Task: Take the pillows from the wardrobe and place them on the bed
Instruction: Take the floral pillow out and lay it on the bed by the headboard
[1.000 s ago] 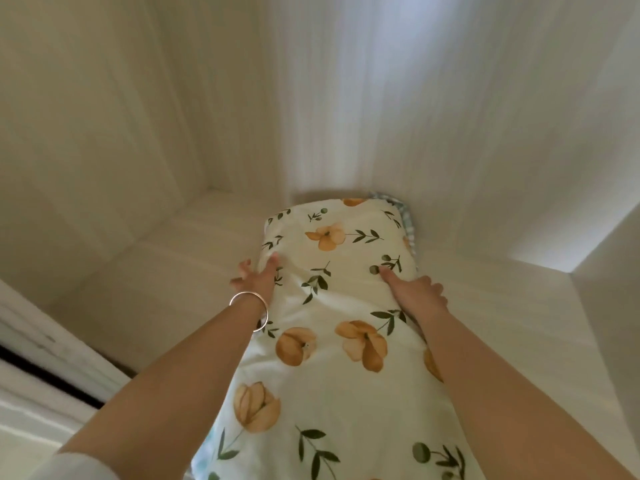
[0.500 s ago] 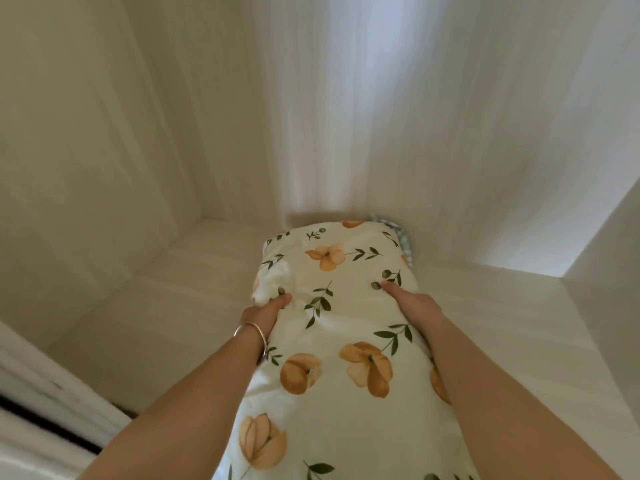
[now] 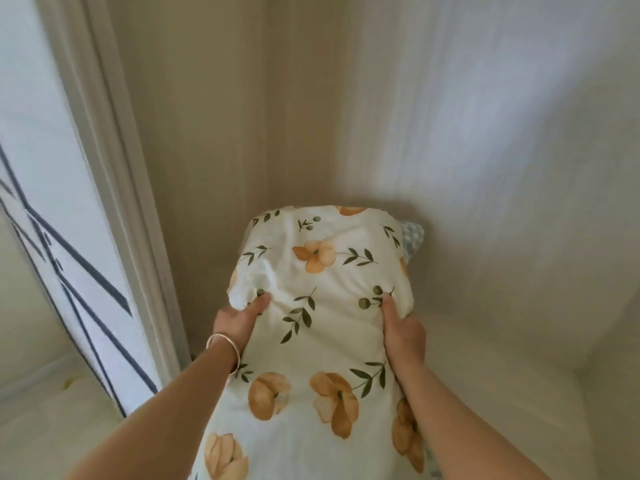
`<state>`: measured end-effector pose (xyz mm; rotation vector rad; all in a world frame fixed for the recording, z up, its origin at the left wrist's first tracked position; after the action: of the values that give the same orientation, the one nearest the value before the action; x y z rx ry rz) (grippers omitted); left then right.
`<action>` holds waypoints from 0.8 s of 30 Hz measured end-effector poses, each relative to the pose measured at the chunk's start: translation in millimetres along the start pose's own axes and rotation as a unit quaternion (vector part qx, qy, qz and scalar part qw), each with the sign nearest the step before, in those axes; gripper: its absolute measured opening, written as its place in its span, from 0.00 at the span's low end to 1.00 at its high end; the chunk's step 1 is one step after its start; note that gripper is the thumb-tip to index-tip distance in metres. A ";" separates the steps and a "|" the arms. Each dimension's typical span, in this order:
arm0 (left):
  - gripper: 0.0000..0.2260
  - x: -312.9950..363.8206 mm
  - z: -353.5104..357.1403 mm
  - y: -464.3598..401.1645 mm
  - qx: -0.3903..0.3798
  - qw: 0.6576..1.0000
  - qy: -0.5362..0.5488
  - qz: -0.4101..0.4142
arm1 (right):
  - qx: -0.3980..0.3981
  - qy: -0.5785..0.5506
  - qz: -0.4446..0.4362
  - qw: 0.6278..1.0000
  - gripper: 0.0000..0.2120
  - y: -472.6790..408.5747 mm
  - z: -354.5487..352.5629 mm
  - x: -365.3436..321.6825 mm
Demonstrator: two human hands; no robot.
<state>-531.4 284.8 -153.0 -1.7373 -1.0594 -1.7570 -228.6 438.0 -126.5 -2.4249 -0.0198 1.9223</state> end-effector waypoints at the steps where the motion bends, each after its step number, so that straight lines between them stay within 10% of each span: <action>1: 0.23 5.5 -10.0 13.4 0.009 1.000 -0.001 0.011 | 0.003 0.003 -0.016 1.000 0.27 9.7 -3.2 -10.8; 24: 0.38 60.5 -177.5 199.6 0.120 0.956 0.048 0.264 | 0.070 -0.041 -0.242 0.967 0.45 217.8 -37.1 -100.7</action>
<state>-495.9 39.1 -37.2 -1.5776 -0.6499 -1.3039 -219.7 215.5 -29.8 -2.0069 -0.4208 1.7290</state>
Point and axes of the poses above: each hand's wrist, its own y-axis away from the middle knuckle, its own z-axis out of the palm, x = y × z, the point moved 10 cm from there along -y, towards the middle knuckle, and after that the axes turned 3 degrees about -y, right-handed, at the moved point
